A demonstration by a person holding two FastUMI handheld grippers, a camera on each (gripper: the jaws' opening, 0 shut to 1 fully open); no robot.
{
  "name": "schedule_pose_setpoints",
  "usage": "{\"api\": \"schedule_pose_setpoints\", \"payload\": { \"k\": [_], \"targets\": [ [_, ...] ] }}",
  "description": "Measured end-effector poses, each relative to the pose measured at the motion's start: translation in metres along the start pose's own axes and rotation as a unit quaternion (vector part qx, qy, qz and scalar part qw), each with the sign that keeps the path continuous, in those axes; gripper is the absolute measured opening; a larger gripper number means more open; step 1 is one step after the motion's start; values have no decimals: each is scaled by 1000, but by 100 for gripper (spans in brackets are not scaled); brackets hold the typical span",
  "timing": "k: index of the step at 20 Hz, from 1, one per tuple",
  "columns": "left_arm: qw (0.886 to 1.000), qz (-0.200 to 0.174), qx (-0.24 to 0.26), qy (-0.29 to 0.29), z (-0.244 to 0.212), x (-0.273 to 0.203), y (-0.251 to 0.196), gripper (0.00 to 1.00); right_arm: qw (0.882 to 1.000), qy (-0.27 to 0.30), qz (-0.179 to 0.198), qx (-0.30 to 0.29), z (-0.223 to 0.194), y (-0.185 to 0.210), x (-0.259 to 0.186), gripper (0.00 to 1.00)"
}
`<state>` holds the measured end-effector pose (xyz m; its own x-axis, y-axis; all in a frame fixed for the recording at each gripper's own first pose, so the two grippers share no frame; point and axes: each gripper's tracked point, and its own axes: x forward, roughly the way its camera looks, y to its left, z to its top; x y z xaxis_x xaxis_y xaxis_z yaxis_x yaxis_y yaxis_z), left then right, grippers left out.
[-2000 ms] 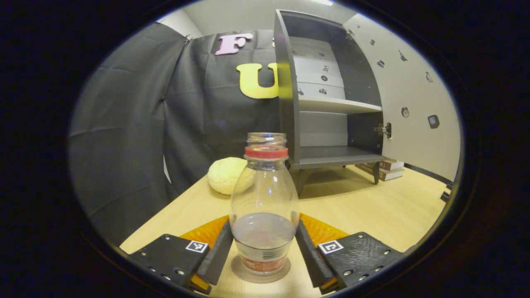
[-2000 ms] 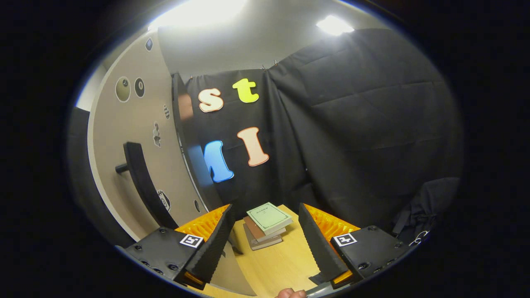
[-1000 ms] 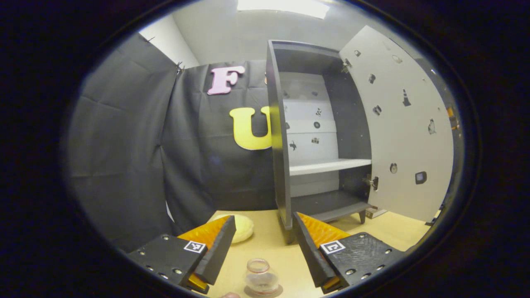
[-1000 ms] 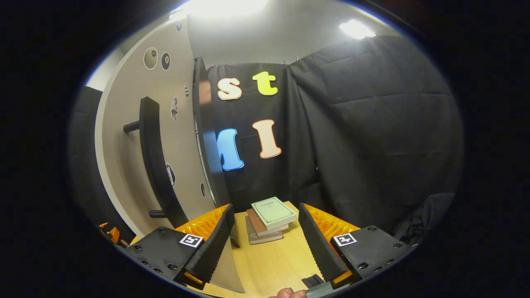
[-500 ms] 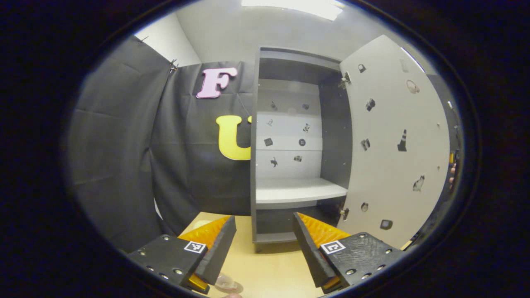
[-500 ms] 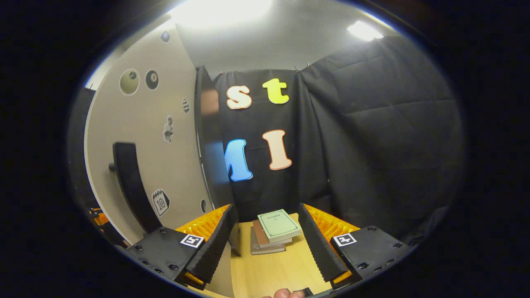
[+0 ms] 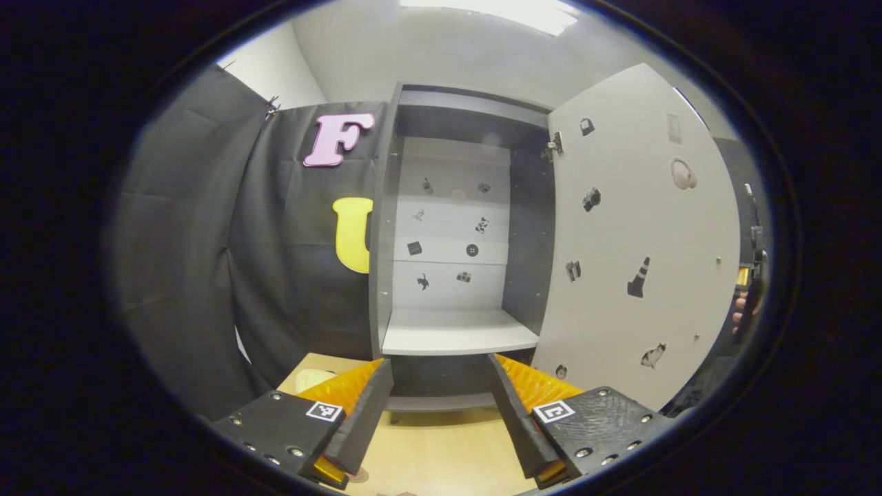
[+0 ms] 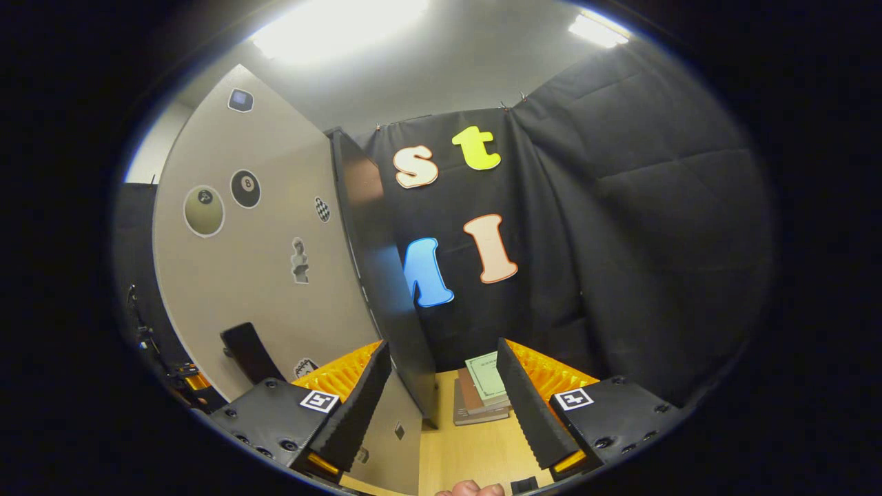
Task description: Open the cabinet door with the right hand, grasp the bottle in the cabinet with the left hand and place it on the coaster, then close the cabinet door with the right hand.
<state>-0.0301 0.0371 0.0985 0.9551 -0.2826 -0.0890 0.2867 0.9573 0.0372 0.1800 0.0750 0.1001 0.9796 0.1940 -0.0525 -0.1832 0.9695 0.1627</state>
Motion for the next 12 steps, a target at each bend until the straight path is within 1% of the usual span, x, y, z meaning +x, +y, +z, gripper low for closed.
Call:
{"api": "schedule_pose_setpoints", "payload": {
  "k": [1, 2, 4, 6, 8, 9, 10, 11, 12],
  "targets": [
    [1000, 5, 0, 2, 0, 1, 0, 82, 1000, 0, 4, -4, 1, 3, -2, 97],
    [1000, 7, -1, 3, 0, 2, 0, 85, 1000, -1, 4, -12, 3, 5, -5, 97],
    [1000, 4, -1, 8, 0, 2, -3, 82, 1000, 3, 2, -27, -1, 9, -10, 97],
    [1000, 4, 5, 9, -1, 2, 0, 82, 999, 9, 1, -38, -8, 15, -13, 97],
    [1000, 6, 8, 9, -2, 0, 4, 82, 999, 15, -11, -48, -12, 14, -13, 97],
    [1000, 8, 7, 9, -3, -2, 6, 85, 999, 18, -11, -49, -17, 18, -14, 97],
    [1000, 11, 7, 8, -3, -4, 9, 82, 999, 16, -11, -50, -16, 22, -16, 97],
    [1000, 12, 7, 8, -6, -6, 11, 85, 999, 14, -11, -48, -16, 25, -16, 97],
    [1000, 13, 7, 10, -7, -9, 14, 85, 999, 15, -9, -45, -17, 30, -16, 97]
  ]
}}
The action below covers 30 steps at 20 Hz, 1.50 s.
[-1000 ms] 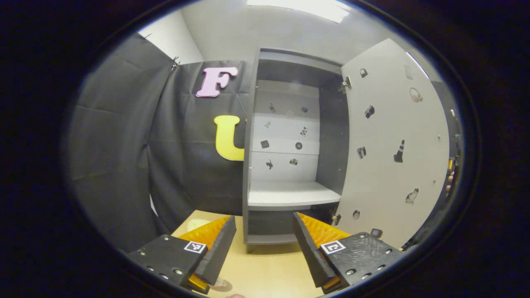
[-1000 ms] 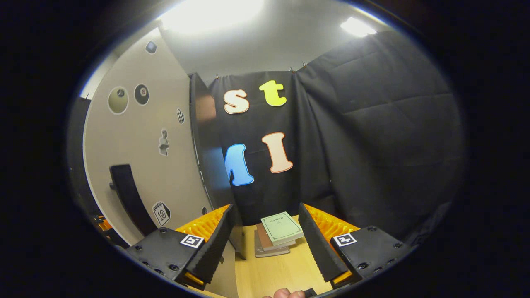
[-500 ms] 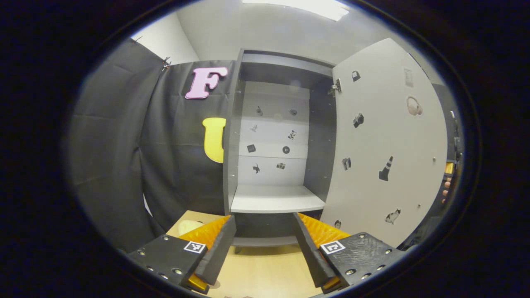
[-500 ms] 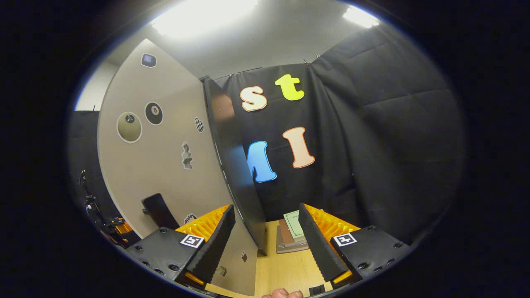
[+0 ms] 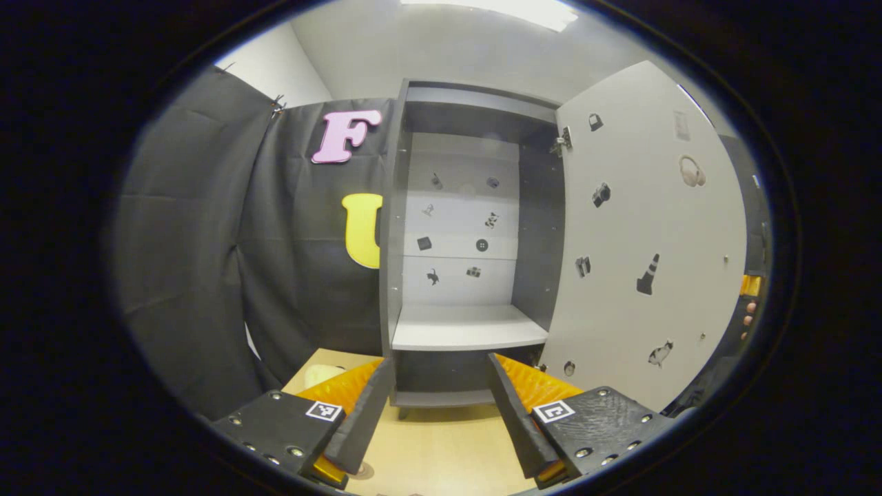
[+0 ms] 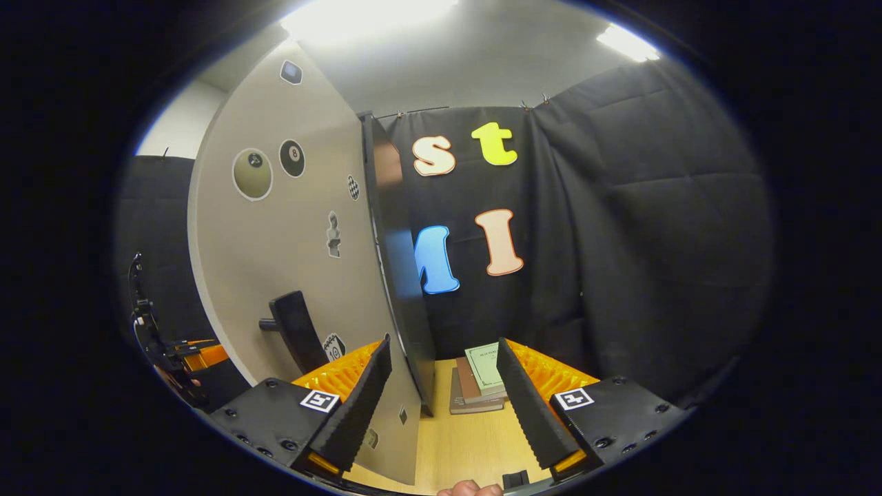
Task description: Open the cabinet door with the right hand, grasp the bottle in the cabinet with the left hand and place it on the coaster, then close the cabinet door with the right hand.
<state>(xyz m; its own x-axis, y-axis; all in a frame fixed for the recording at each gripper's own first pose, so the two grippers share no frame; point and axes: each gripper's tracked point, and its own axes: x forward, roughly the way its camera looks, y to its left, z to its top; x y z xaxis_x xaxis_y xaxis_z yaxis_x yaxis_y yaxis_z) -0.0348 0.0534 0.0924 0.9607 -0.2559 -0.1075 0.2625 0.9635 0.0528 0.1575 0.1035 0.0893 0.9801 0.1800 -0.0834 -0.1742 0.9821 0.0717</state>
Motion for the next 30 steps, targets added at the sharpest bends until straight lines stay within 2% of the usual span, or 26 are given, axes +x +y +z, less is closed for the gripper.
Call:
{"api": "schedule_pose_setpoints", "payload": {
  "k": [2, 6, 7, 10, 15, 16, 17, 20, 21, 22, 26, 28, 29, 30],
  "targets": [
    [1000, 5, -2, 2, -5, -7, 10, 85, 1000, 4, 7, 5, -5, 12, 0, 97],
    [1000, 22, -3, 6, -13, -22, 34, 82, 1000, 7, -19, -4, -4, 16, -3, 96],
    [1000, 28, -5, 7, -17, -26, 41, 85, 1000, 5, -24, -2, -5, 18, -5, 96],
    [999, 42, -17, 12, -26, -35, 59, 85, 1000, 8, -23, 8, -9, 33, -5, 96],
    [998, 53, -33, 18, -38, -48, 88, 82, 1000, 14, 16, 2, -15, 78, 2, 96],
    [998, 55, -33, 18, -40, -52, 93, 82, 1000, 15, 24, 2, -17, 89, 2, 89],
    [998, 57, -32, 17, -41, -52, 99, 84, 999, 18, 34, 1, -22, 100, 0, 96],
    [997, 63, -29, 17, -43, -57, 116, 82, 998, 24, 60, -2, -26, 131, 3, 96],
    [997, 65, -29, 19, -48, -56, 122, 82, 997, 25, 70, 0, -28, 141, 6, 89],
    [997, 67, -31, 21, -51, -56, 129, 82, 997, 28, 78, 2, -30, 150, 8, 96],
    [996, 76, -36, 30, -60, -55, 154, 82, 995, 26, 99, -13, -32, 180, 22, 96],
    [996, 79, -38, 31, -62, -57, 164, 85, 993, 33, 111, -10, -37, 196, 33, 96],
    [996, 80, -39, 30, -61, -57, 168, 82, 992, 35, 118, -8, -38, 207, 38, 93],
    [996, 81, -39, 29, -63, -59, 171, 85, 992, 36, 123, -5, -40, 215, 43, 96]
  ]
}}
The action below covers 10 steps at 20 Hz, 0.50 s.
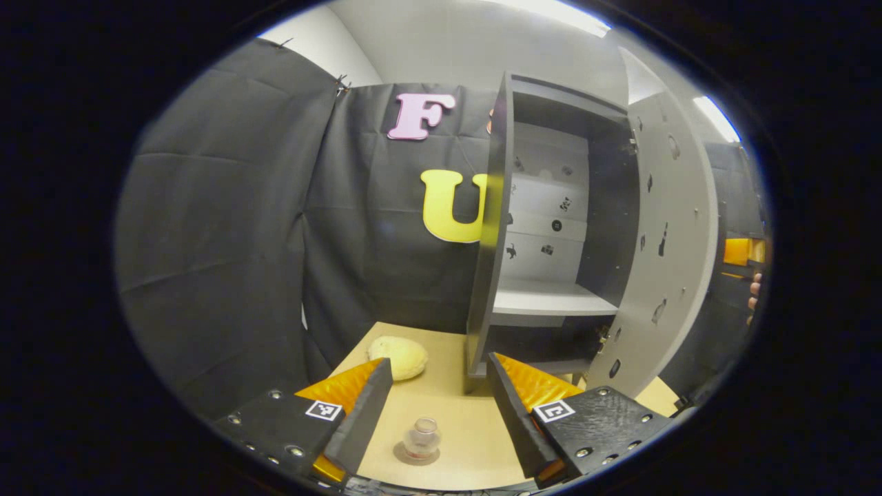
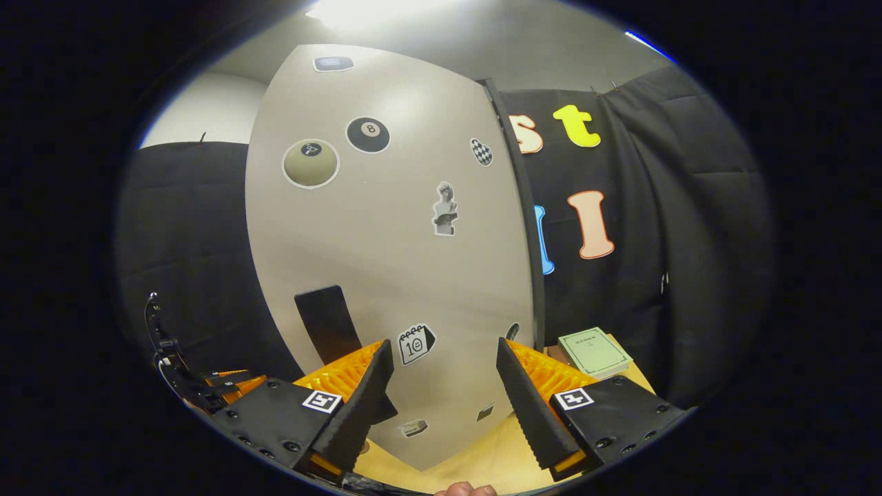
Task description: Open the cabinet door with the right hand, grasp the bottle in the cabinet with the left hand and place it on the coaster, then close the cabinet door with the right hand.
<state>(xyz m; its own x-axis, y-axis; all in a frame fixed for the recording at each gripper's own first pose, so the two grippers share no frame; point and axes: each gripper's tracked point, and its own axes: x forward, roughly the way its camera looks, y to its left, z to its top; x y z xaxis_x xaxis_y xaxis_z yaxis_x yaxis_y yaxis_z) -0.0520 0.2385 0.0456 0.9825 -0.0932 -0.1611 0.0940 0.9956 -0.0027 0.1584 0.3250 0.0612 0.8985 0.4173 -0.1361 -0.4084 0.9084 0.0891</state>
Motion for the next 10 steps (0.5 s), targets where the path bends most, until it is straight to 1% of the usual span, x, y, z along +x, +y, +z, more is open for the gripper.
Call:
{"api": "schedule_pose_setpoints", "payload": {
  "k": [1, 2, 3, 5, 6, 7, 9, 10],
  "targets": [
    [1000, 2, 0, 0, 1, -1, 4, 85, 1000, 1, 6, 0, -1, 4, 6, 96],
    [1000, 4, 0, 0, 0, -3, 8, 82, 1000, 5, 14, -1, -2, 10, 14, 96],
    [1000, 8, -1, 1, -2, -5, 13, 85, 1000, 13, 23, -5, -5, 19, 23, 96],
    [1000, 15, -5, 2, -2, -7, 23, 85, 999, 20, 42, -4, -2, 36, 33, 97],
    [1000, 18, -9, 4, -3, -9, 26, 82, 998, 17, 56, 0, 1, 45, 36, 97],
    [1000, 21, -14, 6, -4, -8, 24, 82, 998, 16, 64, -1, 2, 52, 37, 97],
    [999, 28, -24, 6, -3, -6, 26, 82, 998, 13, 64, -14, 6, 47, 38, 98],
    [999, 26, -32, 0, 1, -8, 25, 85, 998, 8, 63, -20, 9, 46, 36, 98]
  ]
}}
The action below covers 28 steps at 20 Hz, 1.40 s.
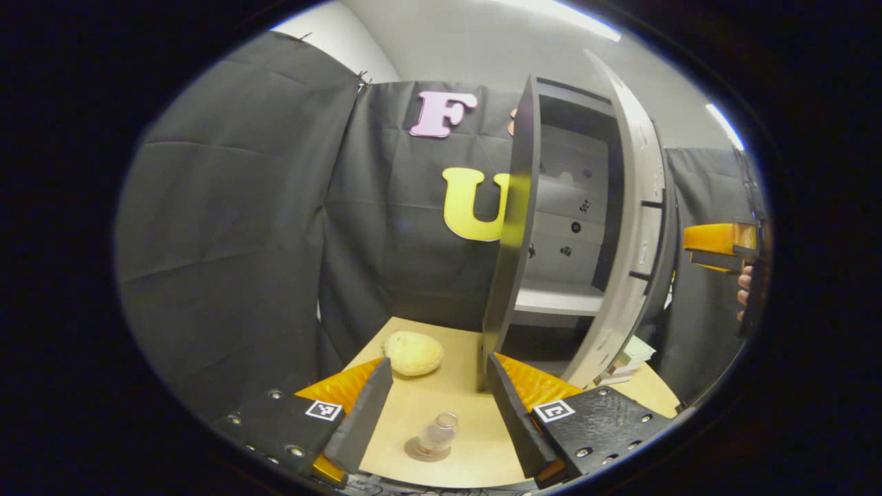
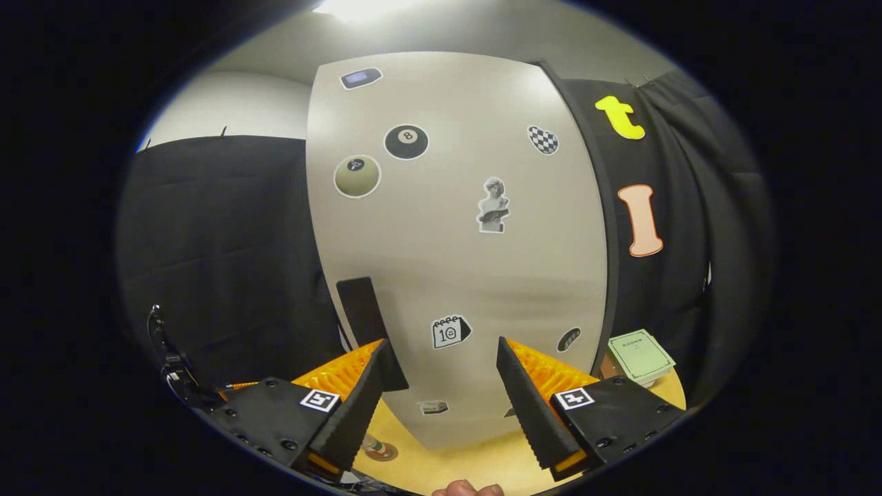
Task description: Open the cabinet door with the right hand, grasp the bottle in the cabinet with the left hand and place it on the coaster, then close the cabinet door with the right hand.
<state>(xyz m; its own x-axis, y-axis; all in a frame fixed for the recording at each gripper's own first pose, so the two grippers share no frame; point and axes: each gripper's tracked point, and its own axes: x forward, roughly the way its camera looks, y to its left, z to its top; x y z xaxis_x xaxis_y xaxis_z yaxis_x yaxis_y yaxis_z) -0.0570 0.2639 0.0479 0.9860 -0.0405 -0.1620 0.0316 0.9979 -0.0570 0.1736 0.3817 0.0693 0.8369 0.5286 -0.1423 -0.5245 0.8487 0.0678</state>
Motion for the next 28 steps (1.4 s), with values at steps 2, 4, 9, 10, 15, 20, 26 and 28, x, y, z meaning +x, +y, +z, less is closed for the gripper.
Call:
{"api": "schedule_pose_setpoints", "payload": {
  "k": [2, 4, 9, 10, 15, 20, 26, 28],
  "targets": [
    [1000, -15, -11, -13, 10, -7, -10, 82, 1000, -4, -16, -12, 0, -18, -8, 98],
    [1000, -8, -11, -25, 15, -16, -27, 82, 999, 2, -37, -22, -6, -46, -17, 98],
    [999, 17, 23, -41, 36, -18, -71, 82, 997, -5, -65, -31, -2, -109, -40, 98],
    [998, 15, 26, -48, 41, -19, -85, 82, 997, -10, -70, -32, 2, -122, -45, 98],
    [997, 20, 35, -67, 57, -20, -133, 82, 996, -28, -83, -34, 13, -177, -58, 98],
    [988, -14, 57, -141, 91, -9, -180, 82, 992, -27, -97, -71, 1, -215, -60, 98],
    [988, -4, 41, -150, 86, -12, -209, 84, 987, 2, -127, -95, -23, -243, -49, 99],
    [988, -3, 48, -146, 86, -16, -217, 82, 988, 28, -129, -77, -36, -249, -39, 99]
  ]
}}
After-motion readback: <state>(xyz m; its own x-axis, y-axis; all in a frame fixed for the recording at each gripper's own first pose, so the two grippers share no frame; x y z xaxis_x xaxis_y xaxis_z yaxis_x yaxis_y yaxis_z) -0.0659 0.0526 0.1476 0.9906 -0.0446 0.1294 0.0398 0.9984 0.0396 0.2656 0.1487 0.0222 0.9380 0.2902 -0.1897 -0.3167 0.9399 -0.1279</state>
